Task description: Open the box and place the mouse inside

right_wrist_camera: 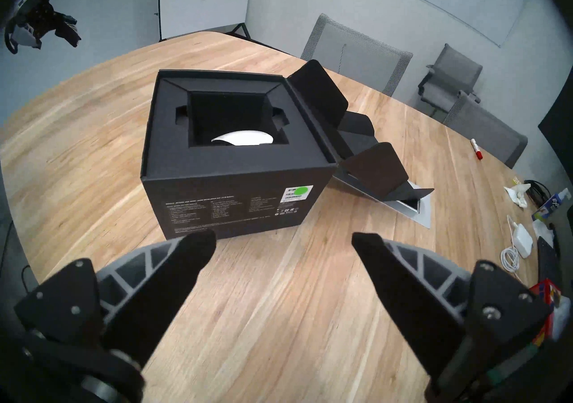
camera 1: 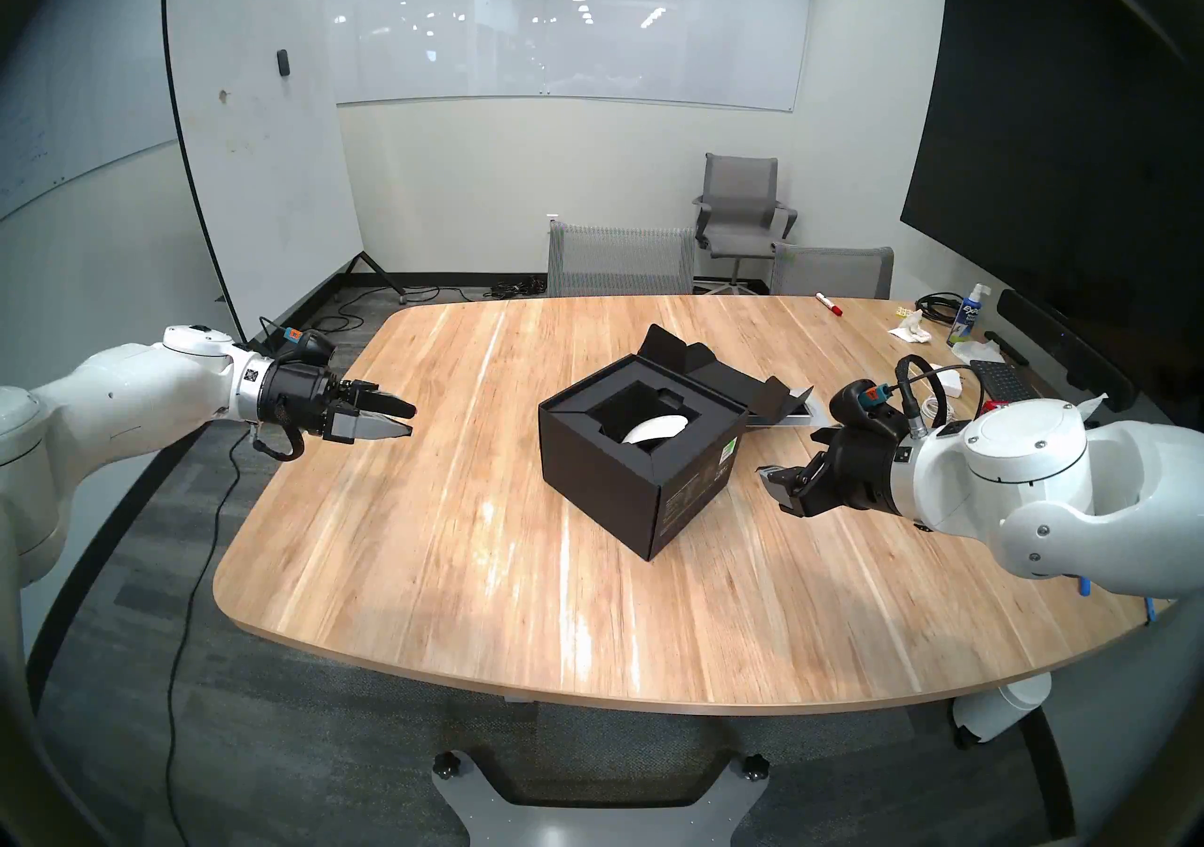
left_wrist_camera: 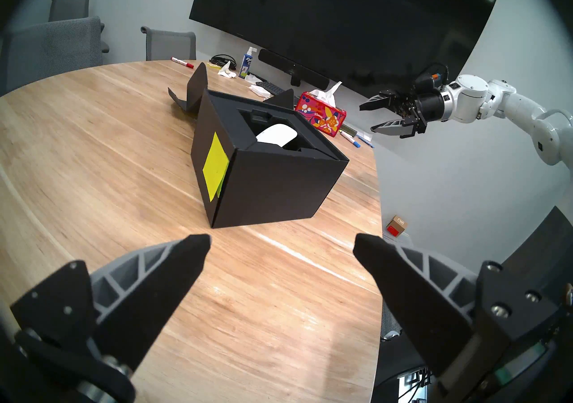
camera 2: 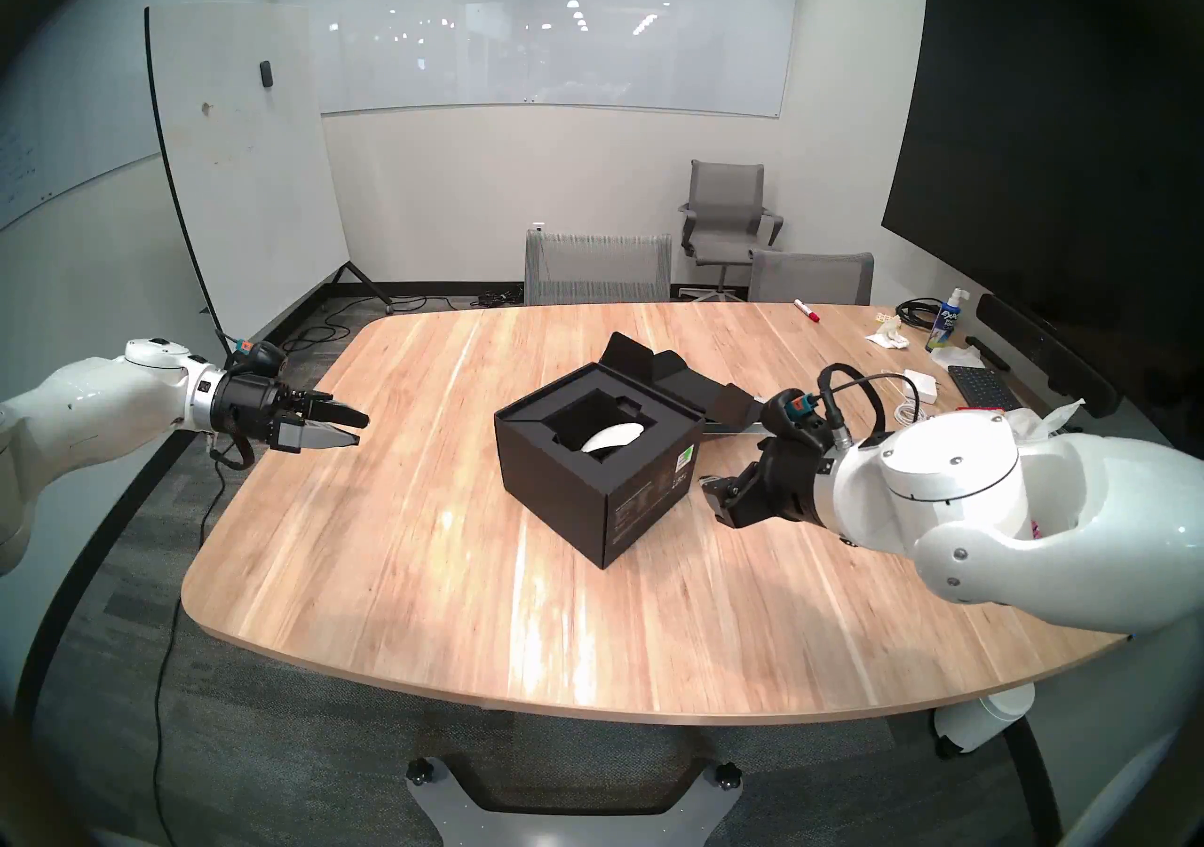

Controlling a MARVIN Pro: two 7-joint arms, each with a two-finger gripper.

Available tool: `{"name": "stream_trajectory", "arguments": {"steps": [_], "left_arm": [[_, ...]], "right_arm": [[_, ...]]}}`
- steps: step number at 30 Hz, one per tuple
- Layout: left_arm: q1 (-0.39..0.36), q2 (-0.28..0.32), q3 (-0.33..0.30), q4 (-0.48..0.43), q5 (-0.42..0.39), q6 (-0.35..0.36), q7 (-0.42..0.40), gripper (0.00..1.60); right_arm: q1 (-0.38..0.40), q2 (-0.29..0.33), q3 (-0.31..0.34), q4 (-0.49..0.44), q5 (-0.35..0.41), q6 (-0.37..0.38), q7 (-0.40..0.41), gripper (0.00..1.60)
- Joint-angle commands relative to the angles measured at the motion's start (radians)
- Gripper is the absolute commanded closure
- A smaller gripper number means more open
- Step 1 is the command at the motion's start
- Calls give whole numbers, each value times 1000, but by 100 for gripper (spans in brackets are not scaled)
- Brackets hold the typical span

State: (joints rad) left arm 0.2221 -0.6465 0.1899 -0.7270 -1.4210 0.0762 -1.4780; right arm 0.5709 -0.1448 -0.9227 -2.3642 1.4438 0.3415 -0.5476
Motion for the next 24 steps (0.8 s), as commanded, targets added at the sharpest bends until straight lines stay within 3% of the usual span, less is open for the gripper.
{"name": "stream_trajectory", "arguments": {"steps": [1,12,24], "left_arm": [[-17,3,-10,-2,-8,-2,-6,0],[-17,3,-10,-2,-8,-2,-6,0],[-17,3,-9,-2,-9,-2,-6,0]], "right_arm": [[-31,-9,-19,-31,-48,-63,-101,0],[-95,-68,-65,22,-134,-193,-178,0],[-152,-99,-105,97,-231,-341,-158,0]]}}
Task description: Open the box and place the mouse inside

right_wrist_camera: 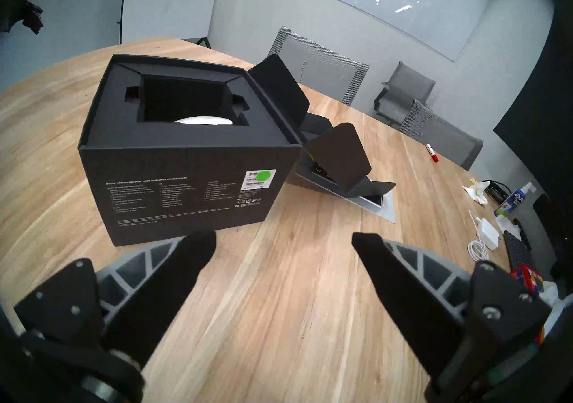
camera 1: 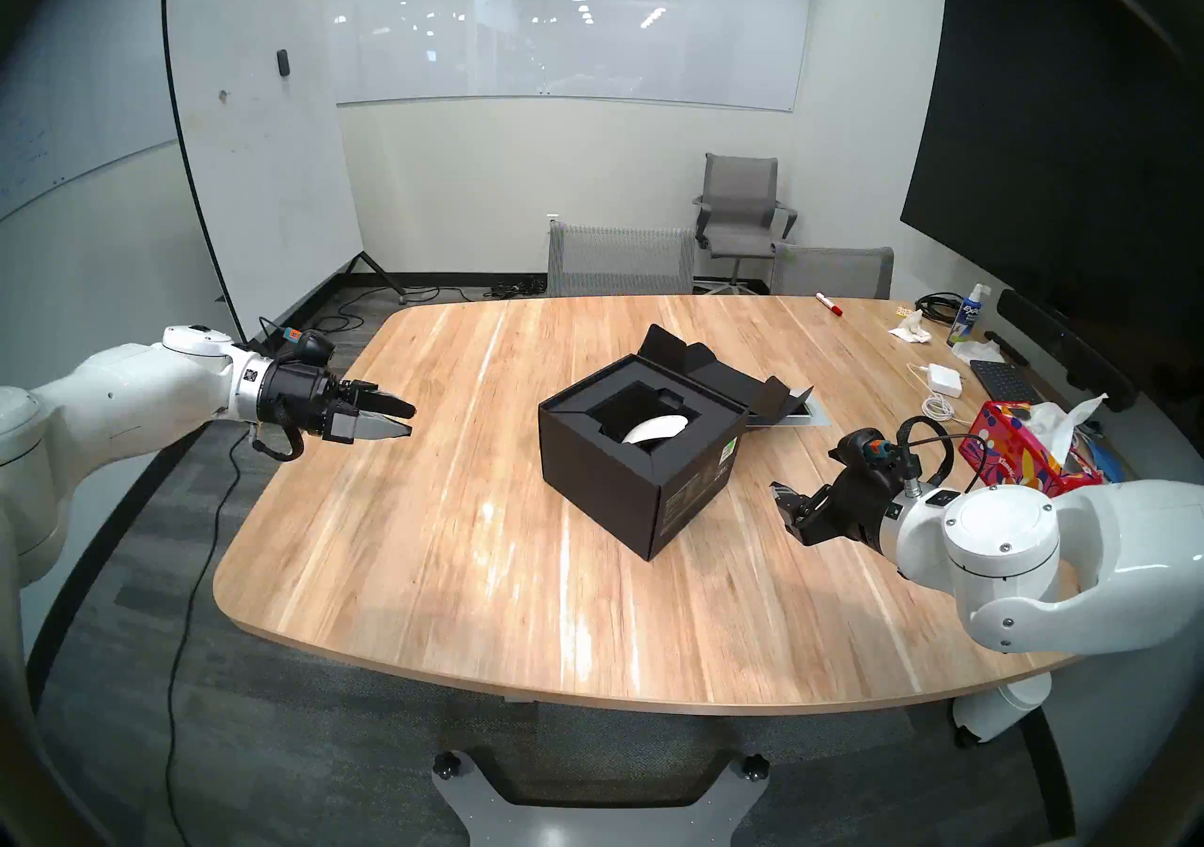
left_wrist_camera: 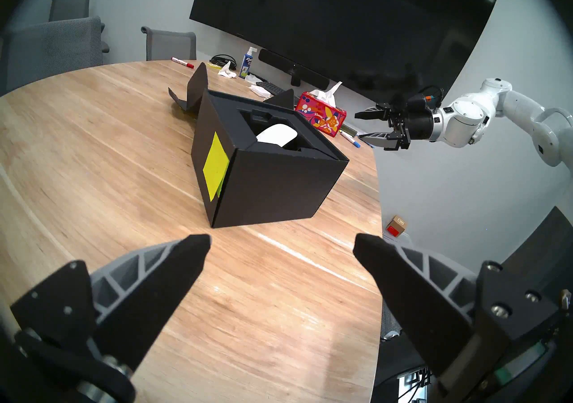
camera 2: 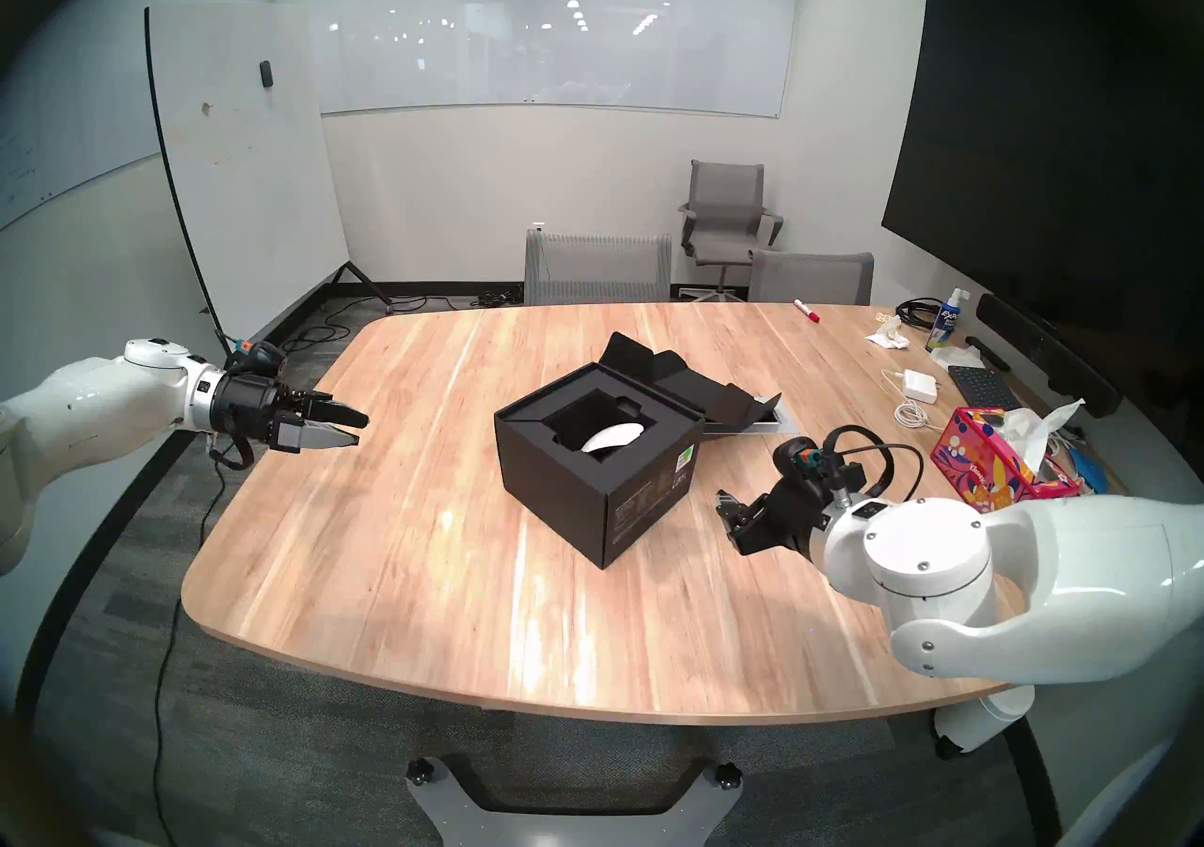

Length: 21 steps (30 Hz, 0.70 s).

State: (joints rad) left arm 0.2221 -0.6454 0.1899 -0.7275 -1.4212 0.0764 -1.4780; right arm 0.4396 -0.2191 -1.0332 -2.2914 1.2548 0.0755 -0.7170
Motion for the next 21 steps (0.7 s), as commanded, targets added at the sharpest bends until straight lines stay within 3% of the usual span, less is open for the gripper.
{"name": "stream_trajectory", "arguments": {"steps": [1,7,21], "left_arm": [[-17,2,-9,-2,-8,-2,-6,0],[-17,2,-9,-2,-9,-2,-6,0],[-17,2,-9,-2,-9,-2,-6,0]], "right_arm": [[-26,-31,4,29,-48,-88,15,0],[-52,-58,1,50,-60,-132,38,0],[-51,-25,-17,19,-82,-105,102,0]]}}
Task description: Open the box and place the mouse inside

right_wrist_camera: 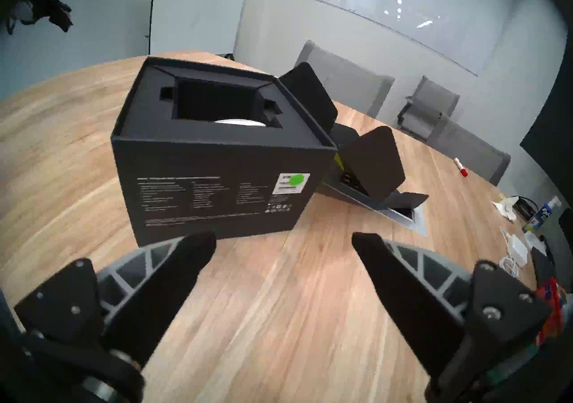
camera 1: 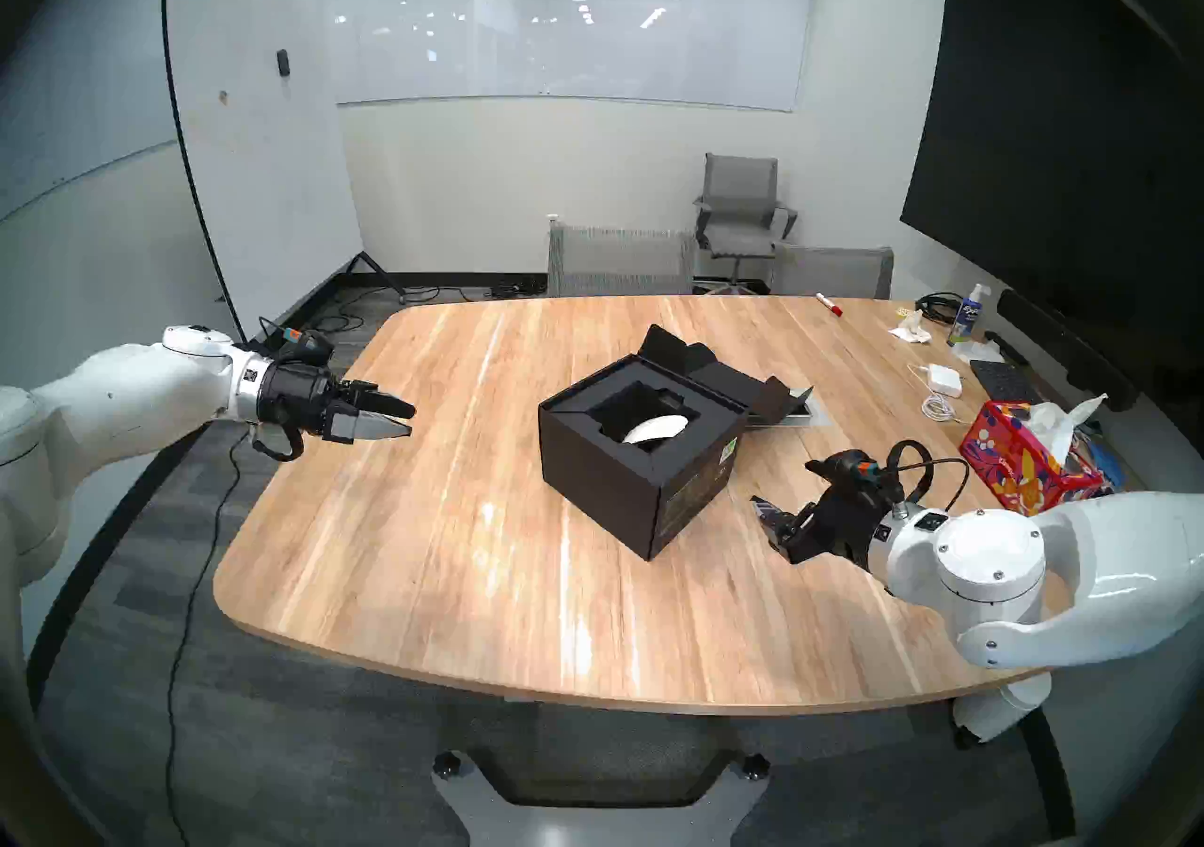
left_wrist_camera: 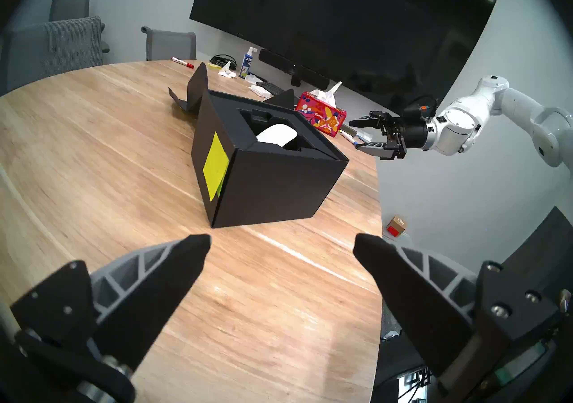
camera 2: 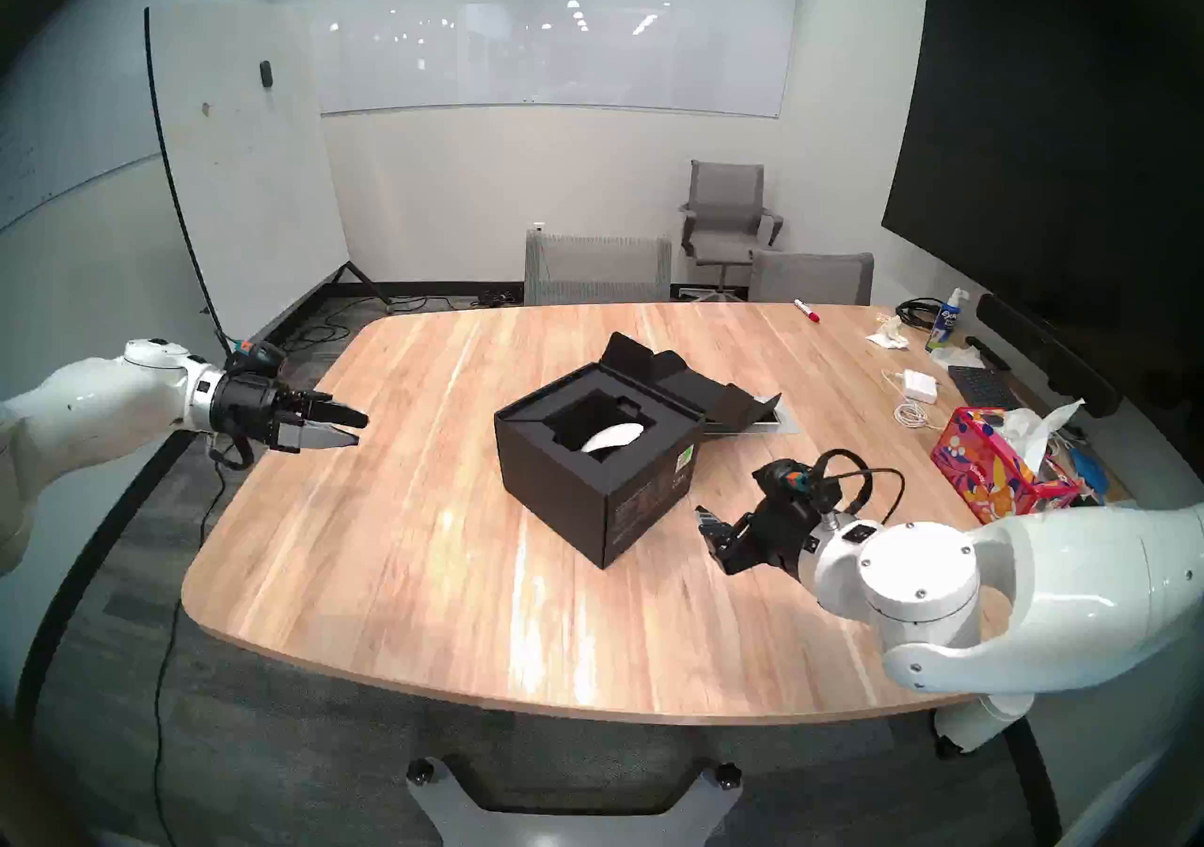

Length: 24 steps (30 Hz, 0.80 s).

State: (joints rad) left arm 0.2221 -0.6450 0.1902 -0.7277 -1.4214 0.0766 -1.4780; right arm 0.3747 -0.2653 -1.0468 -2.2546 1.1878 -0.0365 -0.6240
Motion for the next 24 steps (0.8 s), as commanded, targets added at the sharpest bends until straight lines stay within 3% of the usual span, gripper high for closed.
{"name": "stream_trajectory", "arguments": {"steps": [1,24], "left_arm": [[-17,2,-9,-1,-9,-3,-6,0],[-18,2,-8,-1,-9,-3,-6,0]], "right_arm": [[14,24,-4,-19,-19,6,9,0],[7,27,-6,-21,-56,15,6,0]]}}
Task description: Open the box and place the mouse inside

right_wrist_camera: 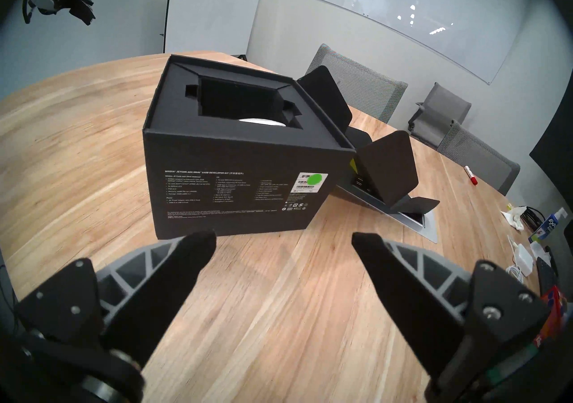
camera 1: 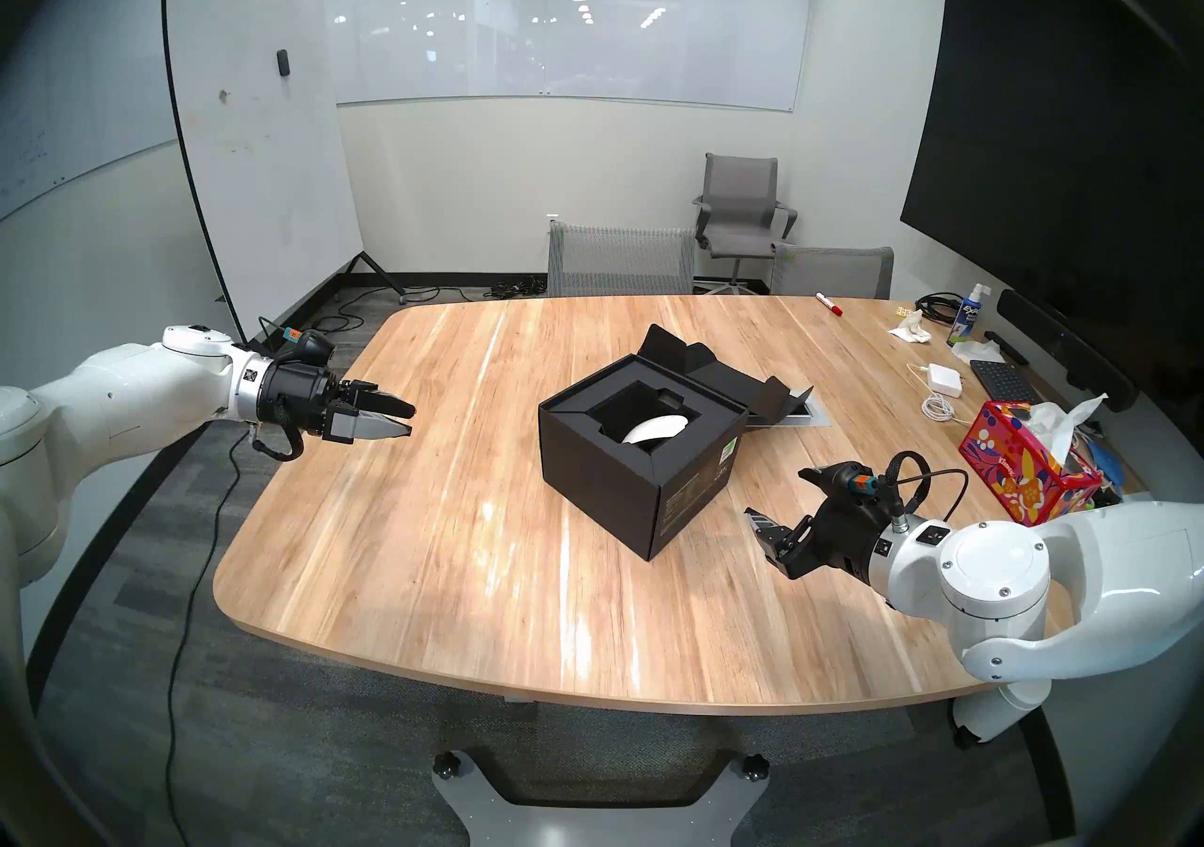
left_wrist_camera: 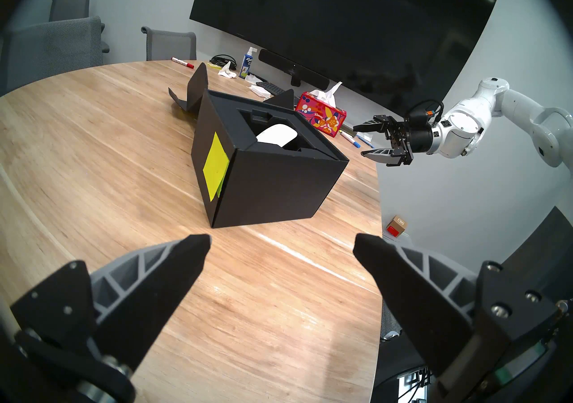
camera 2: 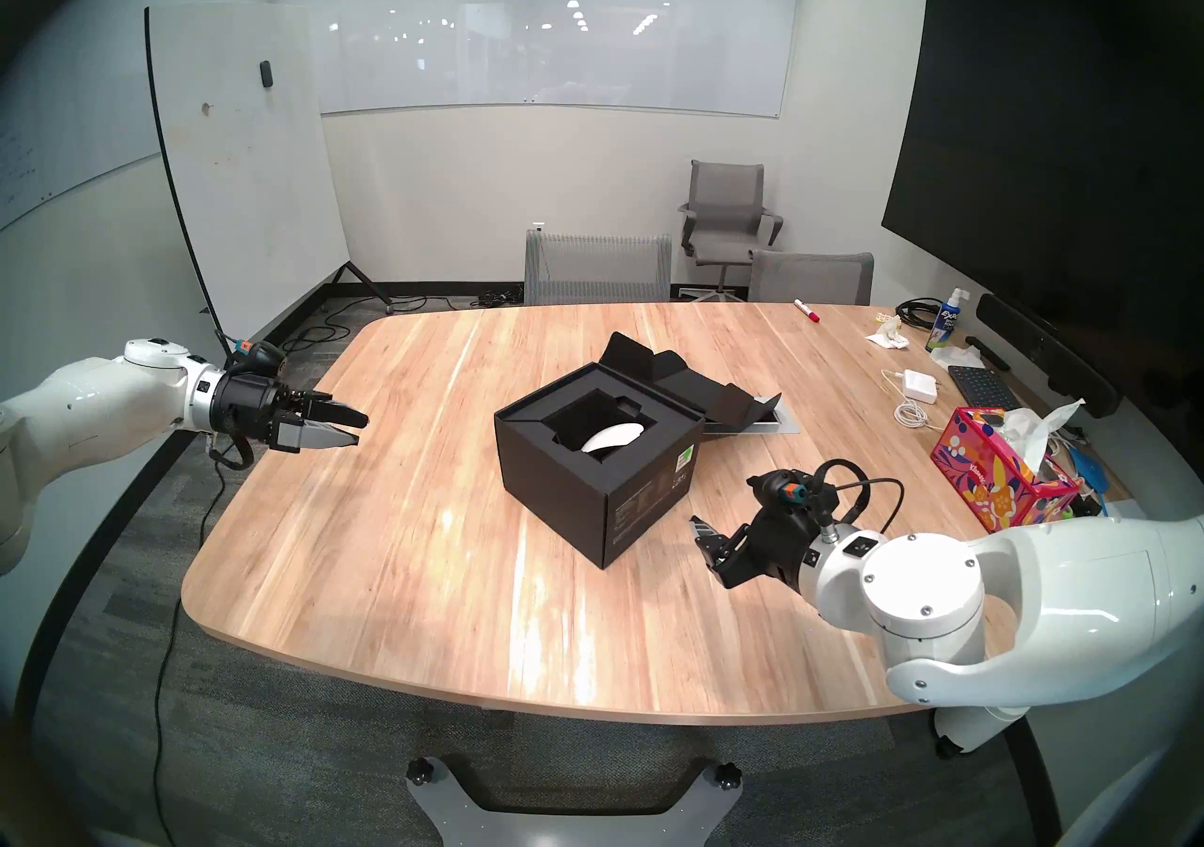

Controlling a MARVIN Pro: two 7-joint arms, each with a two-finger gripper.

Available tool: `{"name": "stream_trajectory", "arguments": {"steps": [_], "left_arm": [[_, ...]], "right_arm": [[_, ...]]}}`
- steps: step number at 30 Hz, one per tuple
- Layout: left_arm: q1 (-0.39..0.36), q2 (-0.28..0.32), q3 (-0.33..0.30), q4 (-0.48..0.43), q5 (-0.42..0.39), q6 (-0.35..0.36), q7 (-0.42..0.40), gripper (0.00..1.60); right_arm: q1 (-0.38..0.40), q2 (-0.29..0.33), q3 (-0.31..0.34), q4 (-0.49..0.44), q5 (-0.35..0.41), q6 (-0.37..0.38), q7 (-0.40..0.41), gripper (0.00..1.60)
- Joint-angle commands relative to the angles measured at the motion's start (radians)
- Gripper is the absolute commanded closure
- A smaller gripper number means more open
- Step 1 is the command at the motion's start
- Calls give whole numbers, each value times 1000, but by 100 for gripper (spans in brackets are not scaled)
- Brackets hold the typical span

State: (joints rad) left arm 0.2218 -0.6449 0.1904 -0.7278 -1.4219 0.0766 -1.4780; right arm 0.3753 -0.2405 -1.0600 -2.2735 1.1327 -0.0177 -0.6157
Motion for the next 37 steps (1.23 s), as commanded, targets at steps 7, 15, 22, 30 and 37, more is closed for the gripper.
{"name": "stream_trajectory", "arguments": {"steps": [7,15,22,30,37], "left_arm": [[-17,2,-9,-1,-9,-3,-6,0],[-17,2,-8,-1,-9,-3,-6,0],[-17,2,-8,-1,-9,-3,-6,0],[-17,2,-8,-1,-9,-3,-6,0],[-17,2,-8,-1,-9,-3,-6,0]], "right_arm": [[6,2,7,-2,-2,-3,-2,0],[6,2,8,-2,-2,-3,-2,0],[6,2,8,-2,-2,-3,-2,0],[5,3,8,-2,-2,-3,-2,0],[5,3,8,-2,-2,-3,-2,0]]}}
